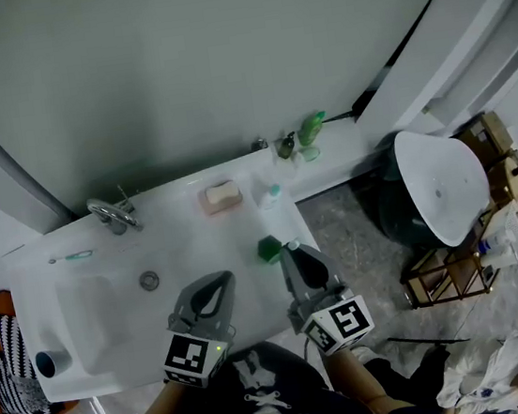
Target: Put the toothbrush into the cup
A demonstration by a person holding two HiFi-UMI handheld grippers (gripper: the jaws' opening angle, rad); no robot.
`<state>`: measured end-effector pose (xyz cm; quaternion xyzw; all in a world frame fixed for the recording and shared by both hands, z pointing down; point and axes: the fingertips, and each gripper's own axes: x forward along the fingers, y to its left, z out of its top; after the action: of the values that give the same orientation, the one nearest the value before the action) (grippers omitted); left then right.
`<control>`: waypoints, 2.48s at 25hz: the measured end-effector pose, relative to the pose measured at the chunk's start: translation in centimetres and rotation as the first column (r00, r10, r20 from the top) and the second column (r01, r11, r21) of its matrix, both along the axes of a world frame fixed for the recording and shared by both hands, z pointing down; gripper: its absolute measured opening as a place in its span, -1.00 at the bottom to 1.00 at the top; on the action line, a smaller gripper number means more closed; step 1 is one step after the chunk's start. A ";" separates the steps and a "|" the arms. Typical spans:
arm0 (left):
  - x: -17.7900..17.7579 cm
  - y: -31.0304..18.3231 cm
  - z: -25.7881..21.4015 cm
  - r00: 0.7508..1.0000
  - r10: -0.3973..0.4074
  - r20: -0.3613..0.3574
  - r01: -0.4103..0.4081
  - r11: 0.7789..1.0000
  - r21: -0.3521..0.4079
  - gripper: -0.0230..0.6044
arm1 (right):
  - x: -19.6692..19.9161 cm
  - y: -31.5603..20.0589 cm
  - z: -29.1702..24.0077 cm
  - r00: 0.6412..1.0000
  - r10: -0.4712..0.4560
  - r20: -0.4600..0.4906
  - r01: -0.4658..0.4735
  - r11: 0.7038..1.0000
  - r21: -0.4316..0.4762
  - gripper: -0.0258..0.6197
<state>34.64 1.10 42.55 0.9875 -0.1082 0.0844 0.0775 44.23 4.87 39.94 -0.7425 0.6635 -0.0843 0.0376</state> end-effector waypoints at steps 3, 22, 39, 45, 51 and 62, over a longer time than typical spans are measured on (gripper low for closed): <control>0.3 -0.4 0.4 1.000 -0.001 0.003 0.001 1.000 -0.015 -0.93 | 0.6 -0.5 0.8 1.000 0.002 0.010 -0.002 1.000 -0.015 -0.83; 1.3 -0.9 1.5 0.999 -0.001 0.033 0.003 0.999 -0.052 -0.93 | 2.6 -2.8 6.0 0.997 -0.024 0.072 0.034 0.991 -0.131 -0.83; 1.1 -1.0 2.1 0.999 -0.001 0.048 0.004 0.998 -0.057 -0.93 | 2.1 -2.4 9.6 0.991 -0.057 0.125 0.082 0.976 -0.202 -0.83; 0.9 -1.0 2.2 0.999 0.002 0.051 0.001 0.999 -0.054 -0.93 | 1.7 -2.1 10.5 0.988 -0.068 0.142 0.099 0.970 -0.224 -0.83; 0.9 -0.8 2.2 0.999 0.006 0.051 -0.003 0.999 -0.054 -0.93 | 1.5 -1.8 11.3 0.986 -0.077 0.150 0.112 0.964 -0.242 -0.83; 1.2 -0.4 2.2 0.998 0.029 0.054 -0.026 0.998 -0.063 -0.93 | 0.4 -1.5 12.4 0.982 -0.128 0.140 0.165 0.940 -0.297 -0.79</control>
<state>35.88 0.73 44.79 0.9834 -0.0939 0.1158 0.1038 44.62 3.36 52.31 -0.6813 0.6924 -0.2331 -0.0453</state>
